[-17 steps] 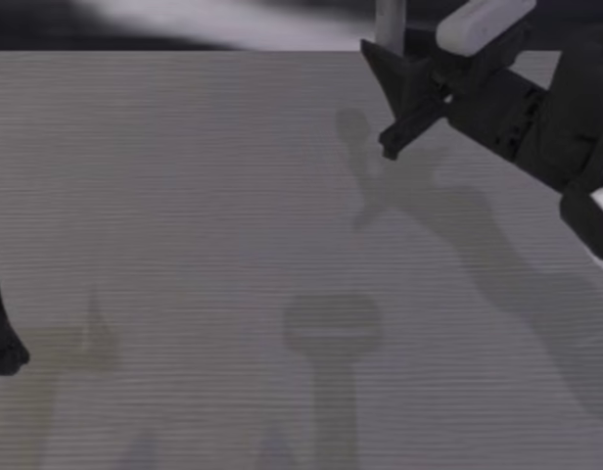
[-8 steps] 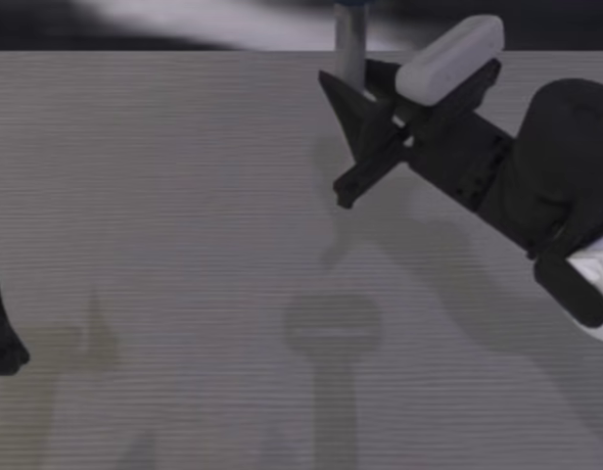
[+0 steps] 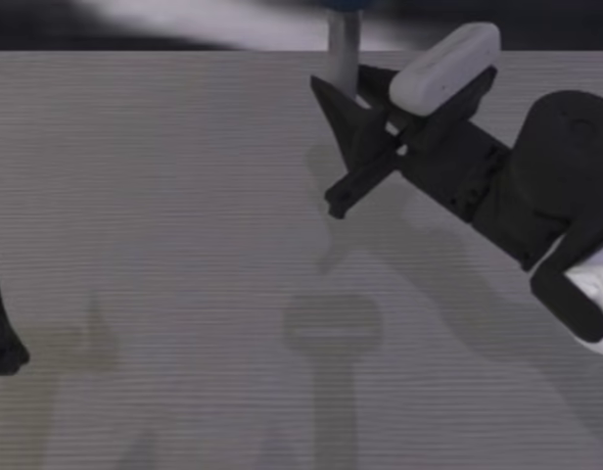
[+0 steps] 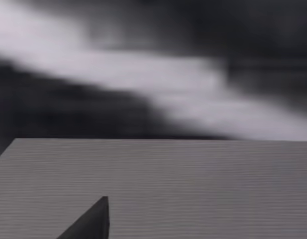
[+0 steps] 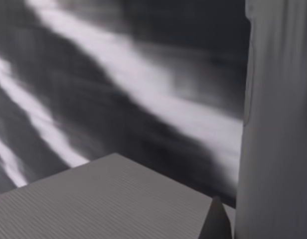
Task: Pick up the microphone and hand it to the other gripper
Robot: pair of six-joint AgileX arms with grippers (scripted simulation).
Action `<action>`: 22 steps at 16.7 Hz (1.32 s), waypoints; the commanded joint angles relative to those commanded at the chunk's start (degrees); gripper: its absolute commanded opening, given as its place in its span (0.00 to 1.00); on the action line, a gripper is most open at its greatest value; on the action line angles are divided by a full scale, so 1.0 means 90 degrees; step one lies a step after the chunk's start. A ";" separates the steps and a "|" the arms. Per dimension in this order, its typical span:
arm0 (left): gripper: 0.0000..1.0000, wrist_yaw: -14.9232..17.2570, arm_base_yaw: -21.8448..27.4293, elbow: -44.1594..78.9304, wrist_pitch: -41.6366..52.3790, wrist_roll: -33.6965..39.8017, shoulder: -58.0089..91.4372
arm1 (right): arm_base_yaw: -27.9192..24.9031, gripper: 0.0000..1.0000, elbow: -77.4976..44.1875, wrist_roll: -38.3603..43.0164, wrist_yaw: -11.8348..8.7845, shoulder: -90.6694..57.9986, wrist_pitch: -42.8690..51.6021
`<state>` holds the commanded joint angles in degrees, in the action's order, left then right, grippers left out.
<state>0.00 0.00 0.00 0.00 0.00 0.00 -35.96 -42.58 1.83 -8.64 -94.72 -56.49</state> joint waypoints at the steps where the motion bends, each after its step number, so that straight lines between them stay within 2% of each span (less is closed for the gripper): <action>1: 1.00 0.0000 0.0000 0.0000 0.0000 0.0000 0.0000 | -0.0007 0.00 0.0006 -0.0003 0.0007 0.0008 -0.0003; 6: 1.00 0.0009 0.0003 0.0007 -0.0004 -0.0001 0.0010 | -0.0013 0.00 0.0012 -0.0006 0.0013 0.0017 -0.0008; 9: 1.00 0.0356 0.0130 0.0298 -0.0181 -0.0045 0.0424 | -0.0013 0.00 0.0012 -0.0006 0.0013 0.0017 -0.0008; 12: 1.00 0.1085 0.0393 0.0938 -0.0580 -0.0102 0.1453 | -0.0013 0.00 0.0012 -0.0006 0.0013 0.0017 -0.0008; 22: 1.00 0.4171 0.1497 0.3930 -0.2548 -0.0185 0.6622 | -0.0013 0.00 0.0012 -0.0006 0.0013 0.0017 -0.0008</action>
<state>37.54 13.47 35.37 -22.93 -1.66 59.60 -36.08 -42.47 1.77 -8.52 -94.57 -56.56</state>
